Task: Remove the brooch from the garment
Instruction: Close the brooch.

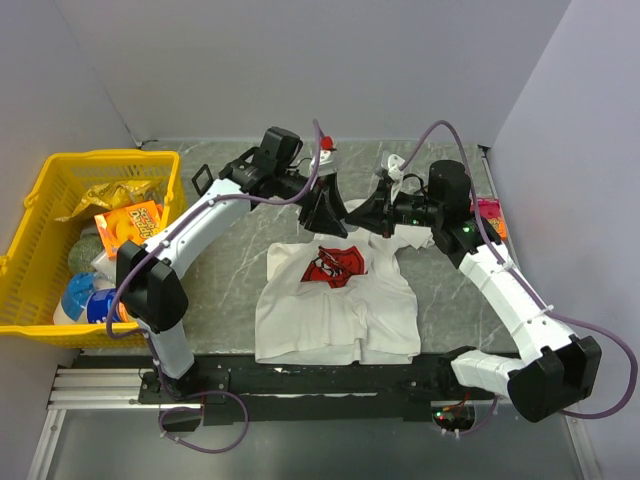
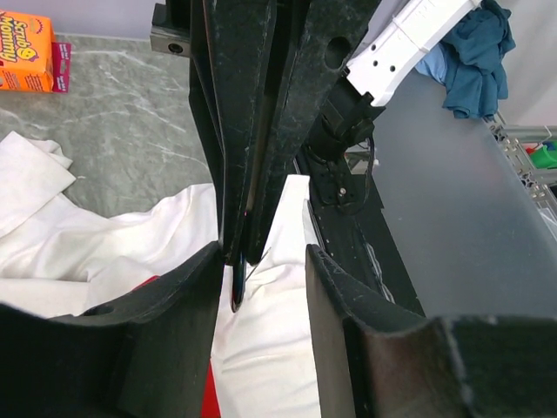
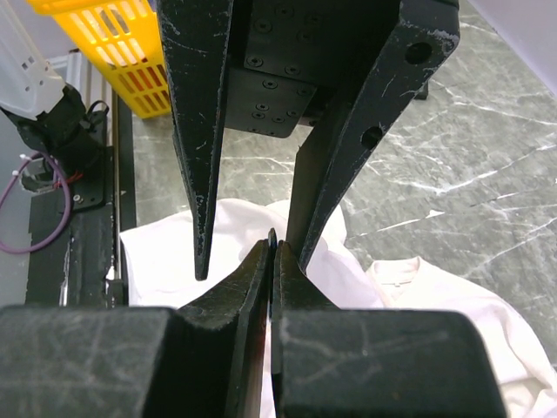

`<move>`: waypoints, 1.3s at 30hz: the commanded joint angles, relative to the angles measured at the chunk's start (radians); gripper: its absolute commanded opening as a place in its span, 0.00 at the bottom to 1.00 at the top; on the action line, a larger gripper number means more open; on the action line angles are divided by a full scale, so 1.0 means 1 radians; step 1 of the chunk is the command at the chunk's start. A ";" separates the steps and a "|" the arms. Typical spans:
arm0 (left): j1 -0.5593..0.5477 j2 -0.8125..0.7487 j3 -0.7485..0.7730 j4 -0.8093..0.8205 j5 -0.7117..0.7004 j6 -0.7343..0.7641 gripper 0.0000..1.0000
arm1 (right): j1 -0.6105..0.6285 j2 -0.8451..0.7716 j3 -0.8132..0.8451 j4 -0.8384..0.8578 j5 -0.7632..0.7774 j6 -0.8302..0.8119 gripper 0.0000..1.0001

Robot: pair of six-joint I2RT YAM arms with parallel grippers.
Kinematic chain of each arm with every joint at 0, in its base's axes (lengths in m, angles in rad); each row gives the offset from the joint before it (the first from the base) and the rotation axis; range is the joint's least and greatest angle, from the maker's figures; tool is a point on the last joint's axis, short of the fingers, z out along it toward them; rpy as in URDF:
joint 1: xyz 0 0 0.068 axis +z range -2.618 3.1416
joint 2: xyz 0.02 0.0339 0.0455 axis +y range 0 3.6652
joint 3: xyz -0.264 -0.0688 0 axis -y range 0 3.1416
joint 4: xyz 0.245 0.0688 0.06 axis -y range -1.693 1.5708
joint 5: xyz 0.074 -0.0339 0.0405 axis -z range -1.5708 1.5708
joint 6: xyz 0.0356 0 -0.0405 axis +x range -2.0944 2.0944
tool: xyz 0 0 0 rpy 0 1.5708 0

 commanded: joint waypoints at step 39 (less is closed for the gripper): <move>-0.008 -0.048 -0.042 0.311 0.060 -0.309 0.39 | -0.166 -0.071 -0.355 0.978 -0.129 0.748 0.00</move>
